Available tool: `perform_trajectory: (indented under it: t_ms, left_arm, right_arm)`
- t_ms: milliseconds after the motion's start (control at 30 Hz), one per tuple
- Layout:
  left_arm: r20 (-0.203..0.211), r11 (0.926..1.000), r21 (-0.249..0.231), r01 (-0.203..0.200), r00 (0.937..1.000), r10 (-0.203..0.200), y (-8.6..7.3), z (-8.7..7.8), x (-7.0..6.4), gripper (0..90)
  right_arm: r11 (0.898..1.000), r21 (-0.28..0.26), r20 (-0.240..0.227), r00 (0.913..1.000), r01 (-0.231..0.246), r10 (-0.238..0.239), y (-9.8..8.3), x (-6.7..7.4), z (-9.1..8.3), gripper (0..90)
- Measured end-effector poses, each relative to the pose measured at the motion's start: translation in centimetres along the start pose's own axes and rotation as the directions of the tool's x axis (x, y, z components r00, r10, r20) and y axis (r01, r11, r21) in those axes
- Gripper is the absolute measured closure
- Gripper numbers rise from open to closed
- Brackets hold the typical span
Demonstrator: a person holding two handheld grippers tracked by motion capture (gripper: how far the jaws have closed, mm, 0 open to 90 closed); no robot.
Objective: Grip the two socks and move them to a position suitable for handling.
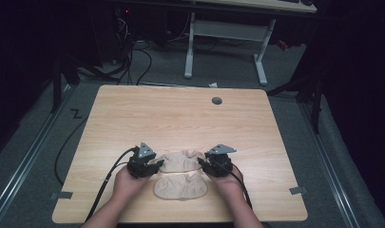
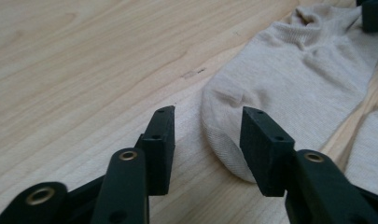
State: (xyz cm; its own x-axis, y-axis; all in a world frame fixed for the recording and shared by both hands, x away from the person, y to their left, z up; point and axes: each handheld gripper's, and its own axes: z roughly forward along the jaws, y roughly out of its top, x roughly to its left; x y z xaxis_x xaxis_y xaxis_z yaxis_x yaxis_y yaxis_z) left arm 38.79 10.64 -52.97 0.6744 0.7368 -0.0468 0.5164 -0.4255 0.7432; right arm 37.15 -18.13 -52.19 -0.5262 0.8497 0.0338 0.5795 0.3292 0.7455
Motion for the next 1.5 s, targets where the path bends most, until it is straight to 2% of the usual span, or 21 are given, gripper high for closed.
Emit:
perform_trajectory:
  t_ms: [33, 67, 100, 200, 400, 567, 767, 1000, 1200, 1267, 1500]
  left_arm:
    - [0.0, 1.0, 0.0, 0.0, 1.0, 0.0, 0.0, 0.0, 0.0, 55.4]
    - [0.004, 1.0, 0.004, 0.008, 1.0, -0.008, 0.0, 0.1, 0.0, 55.6]
    - [0.004, 0.9999, 0.004, 0.011, 0.9999, -0.011, 0.0, 0.1, 0.0, 55.8]
    - [0.014, 1.0, 0.005, 0.004, 0.9999, -0.004, -0.1, 0.1, -0.1, 58.5]
    - [0.048, 0.9999, 0.004, -0.009, 0.9988, 0.009, -0.1, 0.0, -0.5, 72.1]
    - [0.069, 0.9998, 0.003, -0.018, 0.9974, 0.018, -0.1, 0.0, -0.8, 84.4]
    - [0.056, 0.9993, -0.013, -0.035, 0.9978, 0.036, -0.1, -0.1, -0.9, 86.4]
    - [0.053, 0.9966, -0.075, -0.035, 0.9978, 0.039, 0.4, -1.5, -1.1, 86.3]
    - [0.063, 0.9943, -0.097, -0.044, 0.9968, 0.05, 0.7, -3.0, -1.7, 86.3]
    - [0.066, 0.9931, -0.102, -0.058, 0.9957, 0.065, 0.7, -3.6, -2.1, 86.2]
    - [0.077, 0.992, -0.098, -0.08, 0.9932, 0.088, 0.2, -5.1, -3.3, 86.2]
  right_arm:
    - [1.0, 0.0, 0.0, 1.0, 0.0, 0.0, 0.0, 0.0, 0.0, 59.4]
    - [0.999, 0.033, 0.004, 1.0, -0.001, 0.0, -0.2, -0.1, 0.6, 58.5]
    - [0.999, 0.042, 0.003, 1.0, 0.003, -0.003, -0.2, -0.2, 0.7, 58.3]
    - [0.999, 0.037, 0.0, 1.0, 0.006, -0.006, -0.3, -0.3, 0.7, 61.8]
    - [0.999, 0.037, -0.016, 0.9997, 0.021, -0.021, -0.3, -0.1, 0.6, 77.8]
    - [0.998, 0.039, -0.013, 0.999, 0.043, -0.042, -0.3, 0.0, 0.6, 82.2]
    - [0.998, 0.032, -0.005, 0.9989, 0.047, -0.046, -0.3, 0.1, 0.5, 83.1]
    - [0.998, -0.029, 0.011, 0.9981, 0.061, -0.061, 0.1, 0.2, -0.7, 83.1]
    - [0.992, -0.068, 0.015, 0.9947, 0.103, -0.102, 0.2, 1.2, -2.3, 83.0]
    - [0.99, -0.076, 0.02, 0.9923, 0.123, -0.122, 0.1, 1.4, -2.9, 83.1]
    - [0.987, -0.11, 0.003, 0.9927, 0.12, -0.121, -0.9, 1.8, -5.1, 83.0]
